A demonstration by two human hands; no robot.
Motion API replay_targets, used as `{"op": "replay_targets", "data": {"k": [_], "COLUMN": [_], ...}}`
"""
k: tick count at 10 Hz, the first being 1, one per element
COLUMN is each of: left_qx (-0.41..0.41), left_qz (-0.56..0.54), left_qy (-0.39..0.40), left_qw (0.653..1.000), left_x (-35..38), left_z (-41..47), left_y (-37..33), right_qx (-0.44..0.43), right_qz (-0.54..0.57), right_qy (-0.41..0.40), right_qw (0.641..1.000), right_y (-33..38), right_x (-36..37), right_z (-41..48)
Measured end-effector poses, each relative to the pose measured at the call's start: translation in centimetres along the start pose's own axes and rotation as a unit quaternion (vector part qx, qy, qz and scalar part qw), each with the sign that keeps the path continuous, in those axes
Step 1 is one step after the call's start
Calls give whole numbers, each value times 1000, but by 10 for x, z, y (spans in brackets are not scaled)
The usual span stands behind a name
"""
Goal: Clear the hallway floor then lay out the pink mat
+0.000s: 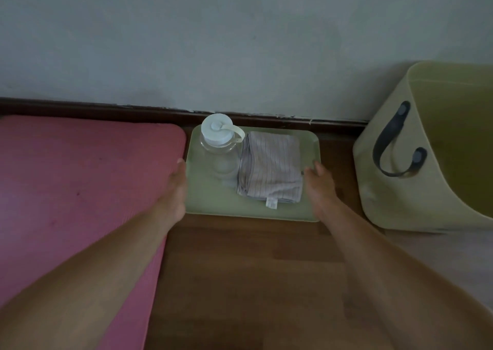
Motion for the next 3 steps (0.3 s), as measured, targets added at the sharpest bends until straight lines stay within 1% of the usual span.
{"op": "replay_targets", "data": {"k": [1,2,3], "left_qx": [4,-5,-5], "left_qz": [11,50,44], "left_qy": [-12,-6,-11], "left_qw": [1000,999,999], "left_x": [-5,-14,-29], "left_z": [-43,-99,-163], "left_y": [-22,-53,-97], "right_qx": [-27,-33,-46], "right_qz": [34,30,32], "right_qy": [79,136,148], "right_qw": [996,990,987], "right_y": [31,68,116], "right_x": [-4,-22,-51], "right_z": [-48,-98,-150]}}
Point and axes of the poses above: each hand's wrist, its own z-axis towards the middle knuckle, its own x-axis out of the palm, y = z × x, the point moved 6 cm from there along z, towards the middle knuckle, and after that the axes turned 1 degree about -z, right-handed, at the moved point
